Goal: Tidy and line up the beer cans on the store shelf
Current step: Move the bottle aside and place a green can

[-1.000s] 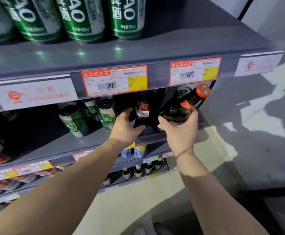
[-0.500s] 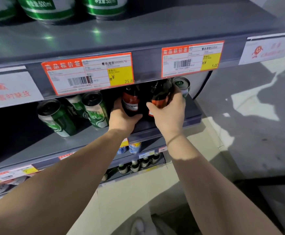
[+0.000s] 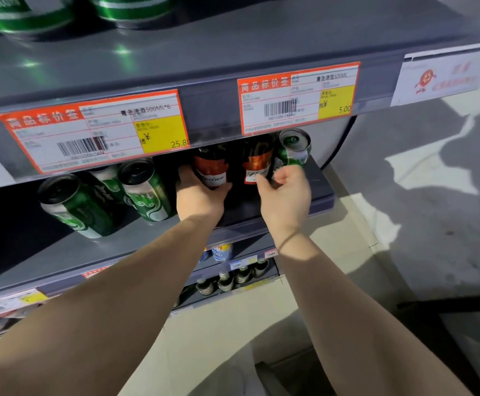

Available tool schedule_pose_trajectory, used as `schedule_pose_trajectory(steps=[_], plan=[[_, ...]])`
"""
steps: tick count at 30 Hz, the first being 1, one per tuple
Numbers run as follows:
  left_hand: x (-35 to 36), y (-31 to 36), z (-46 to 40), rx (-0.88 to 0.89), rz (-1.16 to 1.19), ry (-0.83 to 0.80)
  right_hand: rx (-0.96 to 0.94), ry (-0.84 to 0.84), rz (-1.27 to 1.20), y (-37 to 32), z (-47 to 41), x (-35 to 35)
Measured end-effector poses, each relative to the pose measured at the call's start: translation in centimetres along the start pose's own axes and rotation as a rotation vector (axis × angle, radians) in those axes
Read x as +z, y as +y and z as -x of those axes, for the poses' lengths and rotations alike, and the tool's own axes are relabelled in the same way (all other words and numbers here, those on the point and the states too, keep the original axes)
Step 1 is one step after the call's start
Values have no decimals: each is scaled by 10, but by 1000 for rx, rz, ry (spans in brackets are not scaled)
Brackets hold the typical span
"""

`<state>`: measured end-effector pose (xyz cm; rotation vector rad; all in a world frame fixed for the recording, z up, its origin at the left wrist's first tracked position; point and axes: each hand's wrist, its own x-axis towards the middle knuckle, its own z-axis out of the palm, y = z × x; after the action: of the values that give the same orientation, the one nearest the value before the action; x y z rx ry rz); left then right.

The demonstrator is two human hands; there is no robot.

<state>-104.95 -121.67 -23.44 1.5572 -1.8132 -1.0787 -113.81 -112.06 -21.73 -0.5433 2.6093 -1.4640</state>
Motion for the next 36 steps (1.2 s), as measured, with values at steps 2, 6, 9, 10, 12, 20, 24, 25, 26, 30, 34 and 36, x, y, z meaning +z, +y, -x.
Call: schedule_pose_trajectory(steps=[2, 6, 9, 10, 12, 20, 24, 25, 26, 30, 34, 36], plan=[[4, 4, -1, -40, 1, 21, -9, 147, -29, 3, -3, -12], [8, 10, 1, -102, 20, 37, 69, 13, -41, 8, -29, -24], [6, 9, 1, -89, 36, 16, 77, -165, -68, 9, -44, -19], [3, 8, 2, -78, 41, 2, 79, -169, -53, 9, -46, -19], [-3, 3, 5, -69, 61, -28, 68, -120, -46, 11, -44, -22], [-35, -7, 54, 116, 19, -197, -14, 7, -177, 4, 11, -54], [-75, -16, 79, 255, -183, -288, -16, -98, -117, -22, 68, -54], [-90, -21, 83, 281, -232, -294, -17, -120, -111, -30, 84, -50], [-106, -29, 84, 305, -284, -296, -22, -142, -109, -39, 101, -46], [-188, -73, 86, 348, -533, -251, -45, -255, -91, -78, 176, -16], [-288, -138, 84, 343, -652, -82, -83, -363, -116, -115, 256, 31], [-339, -170, 84, 292, -651, -1, -68, -404, -134, -130, 288, 53]])
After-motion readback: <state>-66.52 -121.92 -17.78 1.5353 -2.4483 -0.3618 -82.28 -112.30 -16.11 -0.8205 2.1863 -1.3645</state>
